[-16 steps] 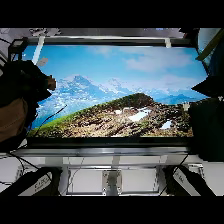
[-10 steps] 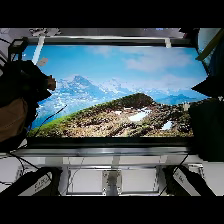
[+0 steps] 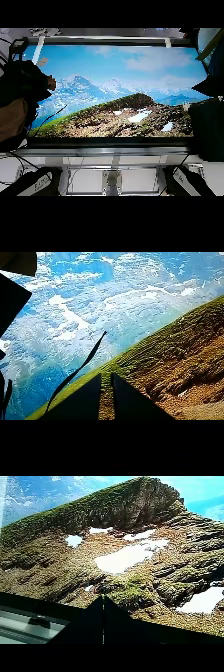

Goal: Fold the clothes and pants, and hang the long-sleeved shirts on hangers.

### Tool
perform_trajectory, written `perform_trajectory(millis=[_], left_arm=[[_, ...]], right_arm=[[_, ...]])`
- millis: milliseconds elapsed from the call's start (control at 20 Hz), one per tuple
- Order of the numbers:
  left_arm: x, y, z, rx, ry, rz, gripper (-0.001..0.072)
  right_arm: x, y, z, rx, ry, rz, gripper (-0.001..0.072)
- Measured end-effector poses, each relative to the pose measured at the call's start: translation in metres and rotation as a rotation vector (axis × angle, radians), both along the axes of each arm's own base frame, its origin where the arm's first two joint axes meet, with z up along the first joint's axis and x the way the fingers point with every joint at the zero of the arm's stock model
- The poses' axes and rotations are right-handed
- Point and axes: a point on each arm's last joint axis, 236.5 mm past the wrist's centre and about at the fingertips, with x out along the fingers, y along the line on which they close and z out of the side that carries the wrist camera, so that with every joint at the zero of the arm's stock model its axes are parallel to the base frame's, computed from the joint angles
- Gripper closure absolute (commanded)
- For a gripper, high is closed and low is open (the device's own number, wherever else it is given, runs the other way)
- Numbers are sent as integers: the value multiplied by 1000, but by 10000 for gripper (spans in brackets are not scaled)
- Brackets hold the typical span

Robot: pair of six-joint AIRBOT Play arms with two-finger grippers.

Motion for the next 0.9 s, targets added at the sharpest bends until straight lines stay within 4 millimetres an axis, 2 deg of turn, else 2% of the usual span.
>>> perform_trajectory(millis=[50,100,150,200,300,350,550,700,900], left_arm=[[3,4,-2,18,-4,6,38],[8,14,-4,55,-11,22,112],[14,28,-5,106,-22,46,235],[20,45,-7,163,-31,80,245],[34,86,-13,283,-42,161,236],[39,104,-19,326,-36,196,202],[48,169,-69,428,73,305,199],[48,204,-110,462,159,350,199],[60,228,-142,475,165,367,207]], right_arm=[[1,-1,1,-1,-6,-3,692],[3,-1,1,-3,-12,-7,692],[4,-2,2,-3,-16,-10,692],[6,-2,1,-2,-18,-12,692],[8,-3,0,0,-16,-14,692],[9,-4,-2,2,-12,-14,692],[14,-5,-5,8,-5,-18,692],[16,-6,-6,10,-6,-21,692],[17,-6,-6,11,-7,-22,692]])
